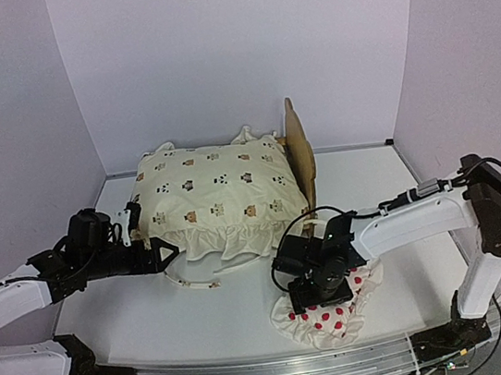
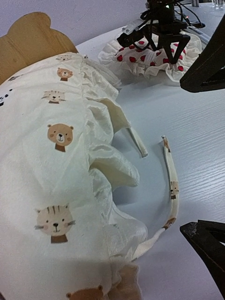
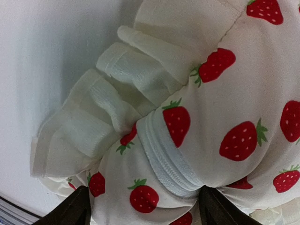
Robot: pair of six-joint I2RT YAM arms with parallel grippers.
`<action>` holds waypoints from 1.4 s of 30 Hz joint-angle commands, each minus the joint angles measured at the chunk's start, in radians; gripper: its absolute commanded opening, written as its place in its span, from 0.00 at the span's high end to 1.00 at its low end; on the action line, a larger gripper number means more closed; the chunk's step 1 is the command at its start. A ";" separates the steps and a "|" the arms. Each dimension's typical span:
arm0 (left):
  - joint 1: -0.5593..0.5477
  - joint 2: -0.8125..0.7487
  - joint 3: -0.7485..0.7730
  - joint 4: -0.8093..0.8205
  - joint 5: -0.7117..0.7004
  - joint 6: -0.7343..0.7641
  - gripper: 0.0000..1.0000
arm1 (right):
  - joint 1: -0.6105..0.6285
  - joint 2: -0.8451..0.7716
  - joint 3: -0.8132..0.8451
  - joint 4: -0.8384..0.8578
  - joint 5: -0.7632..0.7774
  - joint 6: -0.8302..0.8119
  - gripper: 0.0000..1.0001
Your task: Set up the pet bed
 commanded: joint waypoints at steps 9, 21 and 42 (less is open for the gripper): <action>-0.282 0.322 0.233 0.079 -0.003 0.031 0.09 | -0.002 -0.358 -0.033 -0.234 0.224 -0.133 0.02; -0.559 0.787 0.609 0.025 -0.051 0.038 0.11 | -0.050 -0.717 -0.182 -0.372 0.454 -0.142 0.02; -0.668 1.333 1.189 -0.195 -0.159 0.042 0.32 | -0.081 -0.987 -0.322 -0.451 0.495 -0.136 0.02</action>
